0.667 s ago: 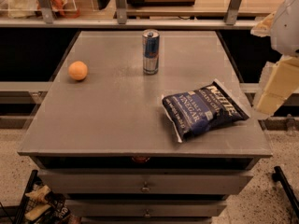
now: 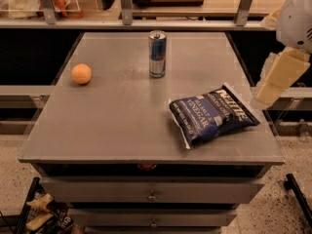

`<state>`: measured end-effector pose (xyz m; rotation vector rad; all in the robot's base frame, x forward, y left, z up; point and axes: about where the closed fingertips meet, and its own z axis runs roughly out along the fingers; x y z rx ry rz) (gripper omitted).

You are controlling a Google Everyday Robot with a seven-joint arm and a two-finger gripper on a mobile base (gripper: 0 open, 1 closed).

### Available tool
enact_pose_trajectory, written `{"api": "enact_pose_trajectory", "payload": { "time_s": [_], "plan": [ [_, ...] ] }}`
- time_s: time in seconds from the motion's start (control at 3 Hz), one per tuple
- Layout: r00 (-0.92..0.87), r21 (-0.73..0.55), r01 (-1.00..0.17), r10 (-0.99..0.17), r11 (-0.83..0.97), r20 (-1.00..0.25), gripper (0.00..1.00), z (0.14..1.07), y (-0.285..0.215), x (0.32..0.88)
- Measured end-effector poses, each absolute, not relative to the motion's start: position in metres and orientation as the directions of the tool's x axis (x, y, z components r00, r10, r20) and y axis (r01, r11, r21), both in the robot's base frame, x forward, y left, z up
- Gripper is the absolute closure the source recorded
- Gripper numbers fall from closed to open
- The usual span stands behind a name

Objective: Knock redbull can over

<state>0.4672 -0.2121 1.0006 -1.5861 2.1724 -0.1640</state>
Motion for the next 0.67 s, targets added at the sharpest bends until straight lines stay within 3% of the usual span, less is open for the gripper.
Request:
{"api": "enact_pose_trajectory", "payload": {
  "time_s": [0.67],
  "plan": [
    [-0.258, -0.354, -0.826, -0.853, 0.438, -0.453, 0.00, 0.990, -0.208, 0.597]
  ]
}}
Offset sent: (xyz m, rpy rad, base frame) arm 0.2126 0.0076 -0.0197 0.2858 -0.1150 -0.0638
